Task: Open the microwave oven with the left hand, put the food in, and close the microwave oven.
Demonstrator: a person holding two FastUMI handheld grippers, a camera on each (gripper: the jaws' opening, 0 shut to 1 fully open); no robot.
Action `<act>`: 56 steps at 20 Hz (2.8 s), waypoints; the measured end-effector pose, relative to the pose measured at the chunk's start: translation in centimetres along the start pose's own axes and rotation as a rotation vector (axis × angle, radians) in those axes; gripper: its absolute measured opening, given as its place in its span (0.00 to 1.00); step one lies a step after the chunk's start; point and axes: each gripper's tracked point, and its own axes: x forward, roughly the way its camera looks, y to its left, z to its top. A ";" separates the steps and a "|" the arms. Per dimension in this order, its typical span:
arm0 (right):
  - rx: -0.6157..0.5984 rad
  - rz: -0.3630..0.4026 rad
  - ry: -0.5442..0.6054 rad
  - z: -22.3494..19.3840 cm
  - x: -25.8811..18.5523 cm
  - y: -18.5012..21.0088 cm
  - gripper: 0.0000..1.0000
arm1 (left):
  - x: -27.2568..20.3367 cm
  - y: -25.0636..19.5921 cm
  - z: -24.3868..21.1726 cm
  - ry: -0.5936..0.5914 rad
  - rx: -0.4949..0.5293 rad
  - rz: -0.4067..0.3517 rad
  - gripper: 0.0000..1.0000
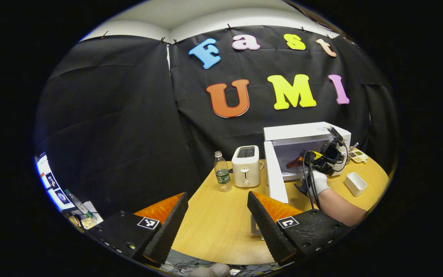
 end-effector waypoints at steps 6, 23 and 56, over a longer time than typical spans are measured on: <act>-0.223 -0.075 -0.031 0.6 1.2 -1.9 0.27 | 0.4 -0.6 -0.1 0.002 -0.025 -0.002 0.95; -0.517 -0.046 0.016 2.3 -3.8 -1.3 0.79 | 1.3 -1.4 0.2 -0.022 -0.059 0.013 0.95; -0.673 -0.034 0.090 17.9 -47.9 -3.2 0.91 | 5.3 -1.2 -3.0 -0.082 -0.059 -0.113 0.51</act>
